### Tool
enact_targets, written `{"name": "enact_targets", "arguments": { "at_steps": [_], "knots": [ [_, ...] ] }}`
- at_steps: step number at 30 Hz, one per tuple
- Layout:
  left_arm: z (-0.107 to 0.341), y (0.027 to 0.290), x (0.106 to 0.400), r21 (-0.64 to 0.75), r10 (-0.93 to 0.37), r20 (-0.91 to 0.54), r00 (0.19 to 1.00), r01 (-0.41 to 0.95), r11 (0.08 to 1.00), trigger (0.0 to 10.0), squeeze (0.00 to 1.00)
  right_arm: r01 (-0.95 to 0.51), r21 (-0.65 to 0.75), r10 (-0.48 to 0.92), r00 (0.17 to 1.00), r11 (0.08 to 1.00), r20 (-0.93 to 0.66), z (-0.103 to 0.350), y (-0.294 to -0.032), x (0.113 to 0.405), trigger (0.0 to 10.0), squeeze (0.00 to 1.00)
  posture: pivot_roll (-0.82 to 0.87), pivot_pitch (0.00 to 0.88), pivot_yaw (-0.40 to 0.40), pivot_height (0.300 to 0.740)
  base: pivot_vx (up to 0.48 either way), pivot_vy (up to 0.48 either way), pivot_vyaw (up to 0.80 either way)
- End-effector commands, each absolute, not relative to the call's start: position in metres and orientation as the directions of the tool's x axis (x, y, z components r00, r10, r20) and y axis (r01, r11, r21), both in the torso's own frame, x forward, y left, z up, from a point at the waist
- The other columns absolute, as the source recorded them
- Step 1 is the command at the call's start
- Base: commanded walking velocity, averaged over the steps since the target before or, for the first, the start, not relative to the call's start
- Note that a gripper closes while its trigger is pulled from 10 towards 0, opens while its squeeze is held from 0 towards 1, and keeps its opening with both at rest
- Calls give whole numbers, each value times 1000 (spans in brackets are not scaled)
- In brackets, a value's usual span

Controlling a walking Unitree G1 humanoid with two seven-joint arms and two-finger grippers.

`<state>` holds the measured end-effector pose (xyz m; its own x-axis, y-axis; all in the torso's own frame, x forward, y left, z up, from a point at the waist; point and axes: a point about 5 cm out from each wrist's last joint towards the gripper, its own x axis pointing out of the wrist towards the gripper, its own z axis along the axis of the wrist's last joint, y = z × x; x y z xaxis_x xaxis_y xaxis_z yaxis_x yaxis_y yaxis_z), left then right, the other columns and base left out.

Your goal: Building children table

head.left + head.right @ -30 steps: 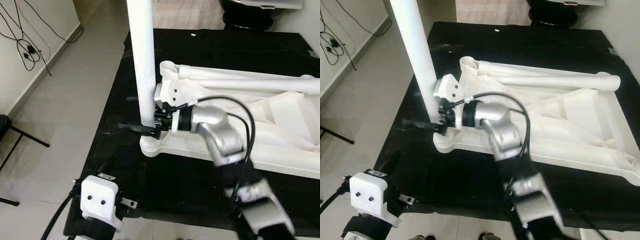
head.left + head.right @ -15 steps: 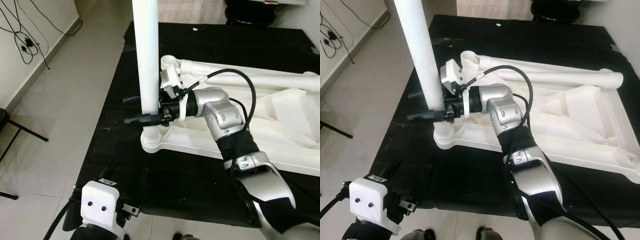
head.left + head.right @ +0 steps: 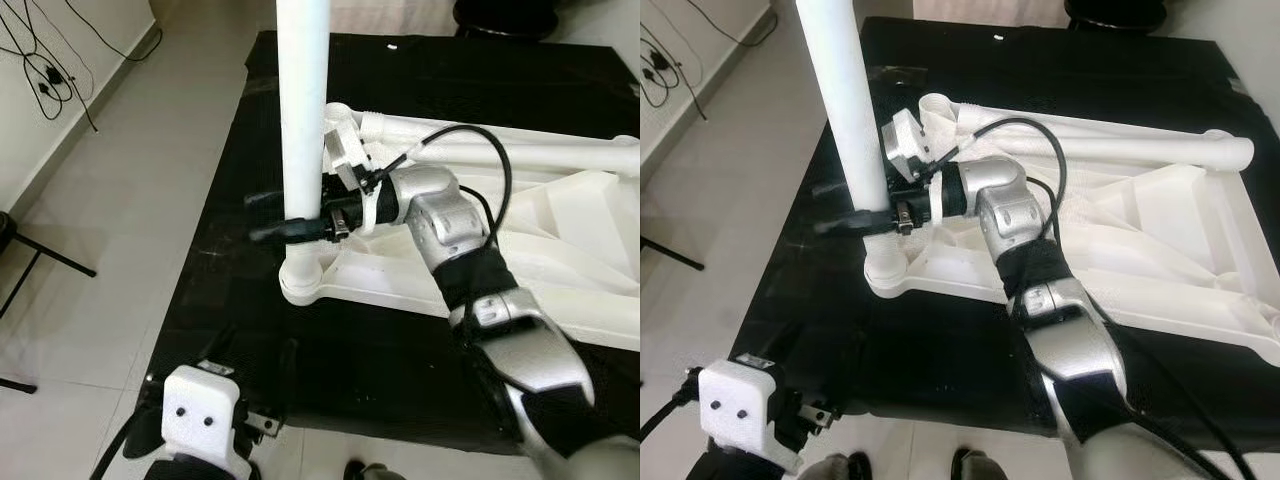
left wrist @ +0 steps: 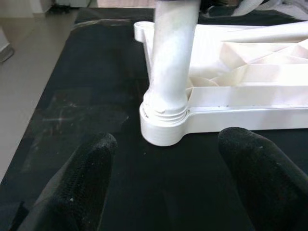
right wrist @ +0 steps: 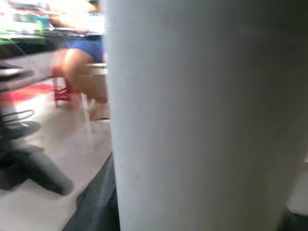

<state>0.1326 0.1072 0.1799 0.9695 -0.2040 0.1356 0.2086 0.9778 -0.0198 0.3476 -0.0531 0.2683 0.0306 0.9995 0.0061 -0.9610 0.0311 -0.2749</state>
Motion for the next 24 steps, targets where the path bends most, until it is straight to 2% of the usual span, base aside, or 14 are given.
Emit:
{"name": "enact_targets", "arguments": {
  "at_steps": [1,2,3,4,8,10,16,17,19,20,21,22,23,24],
  "knots": [
    [178,108,131,-18,-204,124,971,208,978,10000,0,-830,-157,838,546,536,-26,227,-51,351,0,0,116,216,-82,740,0,0,0],
    [178,108,131,-18,-204,124,971,208,978,10000,0,-830,-157,838,546,536,-26,227,-51,351,0,0,116,216,-82,740,0,0,0],
    [178,111,131,-16,-201,122,972,204,979,10000,0,-722,-86,717,692,687,-78,205,-51,330,0,0,116,217,-51,740,0,0,0],
    [177,113,132,-10,-201,120,972,204,979,10000,0,-628,-62,621,777,775,-106,193,-52,312,0,0,116,207,-42,740,0,0,0],
    [175,115,134,-5,-206,117,971,208,978,10000,0,-599,-58,590,799,799,-115,187,-49,305,0,0,110,182,-27,740,0,0,0],
    [174,113,138,-2,-223,123,967,225,974,10000,0,-580,-79,575,814,810,-83,194,-46,318,0,0,102,166,-33,740,0,0,0],
    [175,112,142,-4,-220,134,966,223,975,10000,0,-602,-77,600,798,795,-57,202,-41,323,0,0,98,169,-36,740,0,0,0],
    [175,112,142,-3,-216,135,967,218,976,10000,0,-615,-85,613,788,784,-52,203,-39,323,10000,0,98,169,-36,740,0,0,0],
    [175,112,142,-3,-213,137,968,215,977,10000,0,-650,-65,651,759,757,-12,211,-36,321,10000,0,87,170,-36,740,0,0,0],
    [175,112,142,-3,-210,138,968,213,977,10000,0,-691,-67,694,719,720,37,220,-32,320,10000,761,87,170,-36,740,0,0,0],
    [175,112,142,-3,-210,138,968,213,977,10000,0,-691,-67,694,719,720,37,220,-32,320,10000,761,87,170,-36,740,0,0,0],
    [175,112,143,-5,-209,140,968,212,977,10000,0,-753,-58,755,649,655,92,231,-29,319,10000,1000,83,173,-39,740,0,0,0],
    [175,112,143,-5,-209,140,968,212,977,10000,0,-753,-58,755,649,655,92,231,-29,319,10000,1000,83,173,-39,740,0,0,0],
    [176,112,143,-7,-210,142,967,213,977,10000,0,-806,-58,804,578,589,141,245,-28,316,10000,1000,78,174,-41,740,0,0,0]
  ]
}}
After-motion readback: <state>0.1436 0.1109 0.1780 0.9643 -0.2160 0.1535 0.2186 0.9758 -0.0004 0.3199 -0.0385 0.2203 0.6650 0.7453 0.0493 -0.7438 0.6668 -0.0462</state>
